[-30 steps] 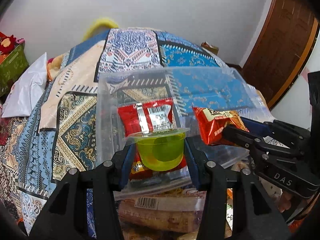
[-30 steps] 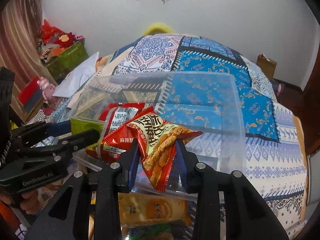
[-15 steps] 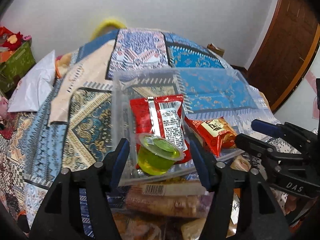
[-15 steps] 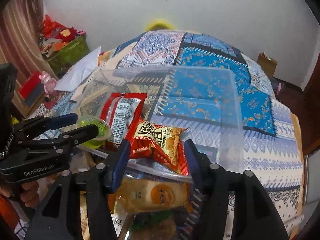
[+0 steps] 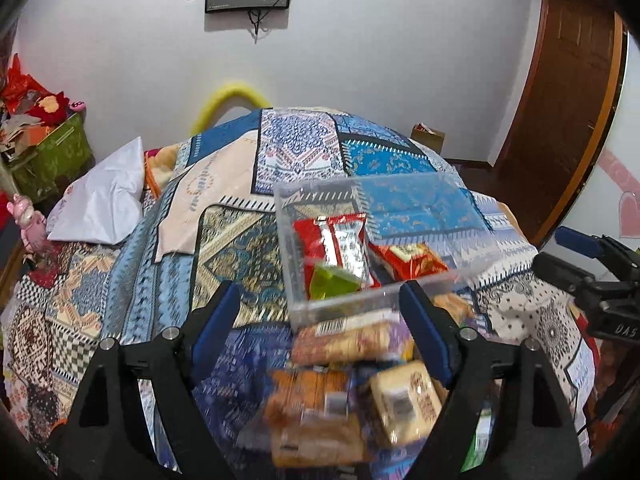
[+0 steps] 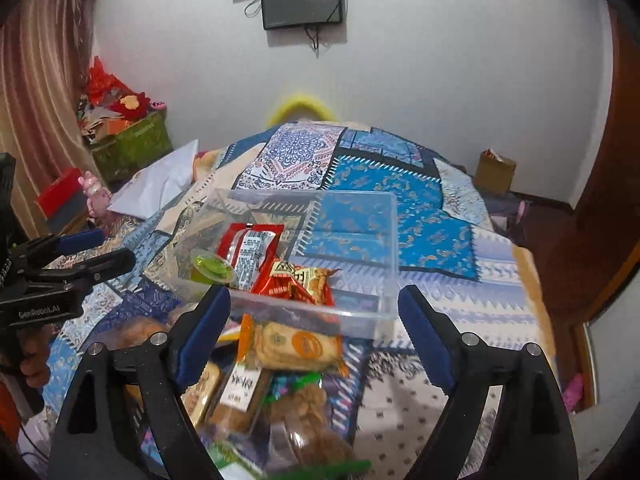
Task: Organize snacks
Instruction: 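Lower the jelly cup into the clear box with the left gripper while the right drops the cracker bag in, then grasp the orange pastry pack with the left gripper while the right grasps a clear cookie bag with green strip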
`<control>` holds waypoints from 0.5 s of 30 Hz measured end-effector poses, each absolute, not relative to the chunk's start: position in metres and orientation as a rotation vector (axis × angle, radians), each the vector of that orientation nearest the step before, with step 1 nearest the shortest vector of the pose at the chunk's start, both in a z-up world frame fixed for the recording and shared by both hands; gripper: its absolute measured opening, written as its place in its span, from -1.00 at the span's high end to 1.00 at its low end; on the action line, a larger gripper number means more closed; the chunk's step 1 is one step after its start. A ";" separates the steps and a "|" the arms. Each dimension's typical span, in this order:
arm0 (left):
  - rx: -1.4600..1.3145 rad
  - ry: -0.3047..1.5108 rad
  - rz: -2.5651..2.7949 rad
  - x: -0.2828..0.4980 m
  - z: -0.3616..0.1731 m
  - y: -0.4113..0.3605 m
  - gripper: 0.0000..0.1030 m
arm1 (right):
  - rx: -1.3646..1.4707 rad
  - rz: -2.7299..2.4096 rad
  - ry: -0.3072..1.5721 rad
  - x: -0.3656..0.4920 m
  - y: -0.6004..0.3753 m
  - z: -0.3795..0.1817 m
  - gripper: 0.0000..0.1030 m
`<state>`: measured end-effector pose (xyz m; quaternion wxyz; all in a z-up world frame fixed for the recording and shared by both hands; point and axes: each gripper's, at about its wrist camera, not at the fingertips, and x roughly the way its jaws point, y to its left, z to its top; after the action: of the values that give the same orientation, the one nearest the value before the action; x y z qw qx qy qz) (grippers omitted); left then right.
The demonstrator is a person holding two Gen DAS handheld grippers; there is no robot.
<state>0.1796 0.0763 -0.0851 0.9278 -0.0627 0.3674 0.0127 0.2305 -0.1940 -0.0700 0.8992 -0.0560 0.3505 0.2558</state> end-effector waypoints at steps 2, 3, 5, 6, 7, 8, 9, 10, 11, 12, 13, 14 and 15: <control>-0.140 0.767 0.028 0.169 -0.089 0.079 -0.59 | -0.112 0.525 0.726 0.223 -0.198 -0.070 -0.63; -0.144 0.771 0.030 0.166 -0.091 0.080 -0.59 | -0.108 0.523 0.729 0.219 -0.201 -0.073 -0.64; -0.156 0.793 0.033 0.158 -0.099 0.082 -0.59 | -0.109 0.521 0.741 0.214 -0.205 -0.078 -0.64; -0.160 0.801 0.032 0.155 -0.102 0.082 -0.59 | -0.111 0.517 0.747 0.211 -0.207 -0.081 -0.64; -0.165 0.816 0.029 0.151 -0.108 0.082 -0.59 | -0.113 0.514 0.754 0.209 -0.208 -0.085 -0.64; -0.166 0.829 0.025 0.149 -0.113 0.082 -0.59 | -0.112 0.513 0.766 0.207 -0.209 -0.089 -0.64; -0.166 0.841 0.024 0.148 -0.118 0.082 -0.59 | -0.110 0.515 0.779 0.205 -0.210 -0.093 -0.64; -0.164 0.852 0.024 0.145 -0.124 0.080 -0.59 | -0.110 0.516 0.792 0.204 -0.211 -0.097 -0.64; -0.160 0.863 0.023 0.145 -0.130 0.078 -0.59 | -0.105 0.518 0.809 0.203 -0.212 -0.103 -0.64; -0.153 0.876 0.023 0.146 -0.137 0.076 -0.59 | -0.101 0.521 0.820 0.203 -0.212 -0.105 -0.64; -0.144 0.893 0.023 0.147 -0.143 0.074 -0.59 | -0.090 0.532 0.846 0.205 -0.212 -0.112 -0.64; -0.138 0.907 0.025 0.148 -0.148 0.072 -0.59 | -0.088 0.535 0.859 0.203 -0.214 -0.116 -0.64; -0.135 0.918 0.026 0.150 -0.153 0.071 -0.59 | -0.089 0.534 0.882 0.204 -0.213 -0.123 -0.64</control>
<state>0.1498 0.0708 -0.1530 0.8941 -0.0651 0.4429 0.0124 0.2044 -0.2130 -0.1230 0.8691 -0.0424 0.4216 0.2554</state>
